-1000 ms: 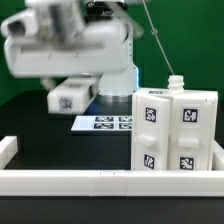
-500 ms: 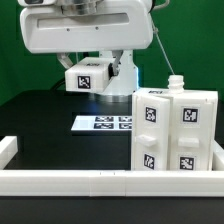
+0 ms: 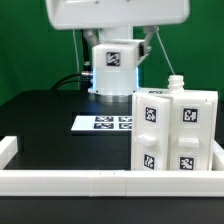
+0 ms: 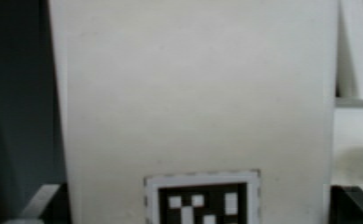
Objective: Assemble cabinet
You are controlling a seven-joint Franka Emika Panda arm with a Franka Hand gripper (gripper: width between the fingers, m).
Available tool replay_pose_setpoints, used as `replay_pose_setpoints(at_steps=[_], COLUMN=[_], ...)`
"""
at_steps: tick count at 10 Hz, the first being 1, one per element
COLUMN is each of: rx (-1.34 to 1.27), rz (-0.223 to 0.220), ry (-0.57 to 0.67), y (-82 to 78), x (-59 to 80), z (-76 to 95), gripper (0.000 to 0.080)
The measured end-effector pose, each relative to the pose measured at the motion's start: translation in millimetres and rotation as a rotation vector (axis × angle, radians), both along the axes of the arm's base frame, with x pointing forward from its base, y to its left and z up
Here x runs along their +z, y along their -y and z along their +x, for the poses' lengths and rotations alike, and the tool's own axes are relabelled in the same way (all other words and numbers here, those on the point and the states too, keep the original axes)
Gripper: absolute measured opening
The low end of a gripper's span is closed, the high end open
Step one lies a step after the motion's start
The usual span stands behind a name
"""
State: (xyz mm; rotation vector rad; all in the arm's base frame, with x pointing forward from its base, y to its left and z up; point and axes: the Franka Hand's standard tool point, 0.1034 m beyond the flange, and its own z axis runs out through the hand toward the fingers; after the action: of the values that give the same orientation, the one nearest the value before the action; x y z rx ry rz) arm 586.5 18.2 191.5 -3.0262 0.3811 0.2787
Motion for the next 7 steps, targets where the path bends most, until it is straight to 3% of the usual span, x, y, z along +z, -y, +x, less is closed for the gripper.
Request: replay_pose_setpoints(at_steps=[1, 5, 7], rx=[0.009, 0.006, -0.015], rz=[0.004, 0.006, -0.011], ry=[0.009, 0.006, 0.013], y=[-6.3, -3.2, -27.0], x=[7.7, 4.5, 1.3], z=[6.6, 6.0, 10.6], gripper=[0.0553, 0.0553, 0.0553])
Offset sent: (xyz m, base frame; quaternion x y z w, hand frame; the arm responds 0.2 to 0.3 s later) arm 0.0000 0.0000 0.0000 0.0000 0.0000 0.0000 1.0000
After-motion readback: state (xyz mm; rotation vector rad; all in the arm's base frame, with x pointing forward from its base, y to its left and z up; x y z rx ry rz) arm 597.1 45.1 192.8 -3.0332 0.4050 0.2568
